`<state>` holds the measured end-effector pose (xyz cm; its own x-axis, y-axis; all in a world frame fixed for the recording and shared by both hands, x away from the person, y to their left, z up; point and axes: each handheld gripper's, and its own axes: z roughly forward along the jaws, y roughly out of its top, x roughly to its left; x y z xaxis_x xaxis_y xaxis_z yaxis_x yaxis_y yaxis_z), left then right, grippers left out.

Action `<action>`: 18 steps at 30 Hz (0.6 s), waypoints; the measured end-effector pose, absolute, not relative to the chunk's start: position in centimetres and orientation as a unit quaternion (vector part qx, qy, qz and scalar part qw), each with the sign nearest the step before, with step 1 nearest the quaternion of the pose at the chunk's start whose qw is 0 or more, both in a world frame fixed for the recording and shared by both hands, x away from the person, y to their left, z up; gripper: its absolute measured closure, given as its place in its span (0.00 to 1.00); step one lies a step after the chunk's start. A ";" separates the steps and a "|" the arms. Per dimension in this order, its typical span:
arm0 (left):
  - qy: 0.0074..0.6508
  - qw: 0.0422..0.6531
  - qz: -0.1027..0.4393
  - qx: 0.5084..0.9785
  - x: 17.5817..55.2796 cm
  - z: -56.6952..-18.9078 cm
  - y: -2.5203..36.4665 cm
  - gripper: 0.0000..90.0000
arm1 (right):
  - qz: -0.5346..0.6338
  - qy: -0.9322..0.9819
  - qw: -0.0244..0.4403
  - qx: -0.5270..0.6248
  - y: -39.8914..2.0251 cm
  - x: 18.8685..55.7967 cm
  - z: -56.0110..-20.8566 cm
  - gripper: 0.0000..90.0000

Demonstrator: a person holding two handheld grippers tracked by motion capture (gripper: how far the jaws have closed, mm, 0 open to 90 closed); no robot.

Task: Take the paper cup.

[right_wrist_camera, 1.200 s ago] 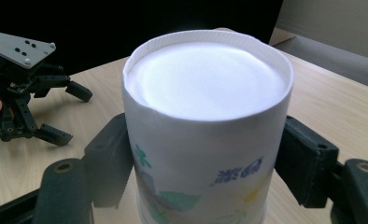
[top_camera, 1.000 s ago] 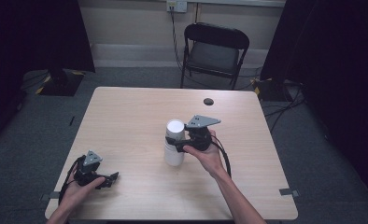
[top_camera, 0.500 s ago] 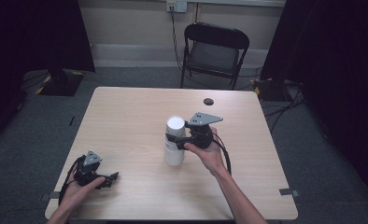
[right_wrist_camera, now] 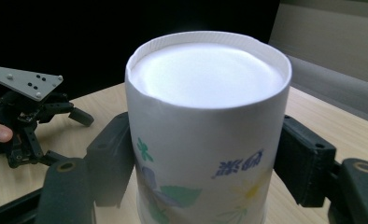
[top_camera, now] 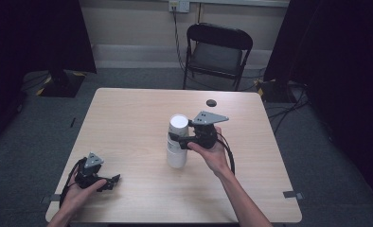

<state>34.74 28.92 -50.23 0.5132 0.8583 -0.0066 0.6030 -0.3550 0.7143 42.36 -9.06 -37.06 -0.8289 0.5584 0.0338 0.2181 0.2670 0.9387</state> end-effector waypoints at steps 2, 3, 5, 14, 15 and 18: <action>0.456 0.339 0.189 0.801 34.7 -50.2 28.9 0.00 | 0.554 0.779 0.155 0.248 -9.1 42.3 -36.9 0.32; 0.456 0.338 0.189 0.801 34.7 -50.2 28.9 0.00 | 0.555 0.779 0.156 0.247 -9.1 42.4 -36.8 0.32; 0.456 0.339 0.188 0.801 34.7 -50.2 28.9 0.00 | 0.557 0.778 0.156 0.247 -9.1 42.4 -36.6 0.32; 0.456 0.338 0.189 0.801 34.7 -50.2 28.9 0.00 | 0.561 0.773 0.152 0.253 -9.3 42.5 -36.4 0.32; 0.456 0.338 0.188 0.801 34.7 -50.2 28.9 0.00 | 0.561 0.774 0.153 0.251 -9.3 42.4 -36.3 0.32; 0.456 0.339 0.188 0.801 34.7 -50.2 28.9 0.00 | 0.563 0.772 0.154 0.250 -9.3 42.4 -36.0 0.32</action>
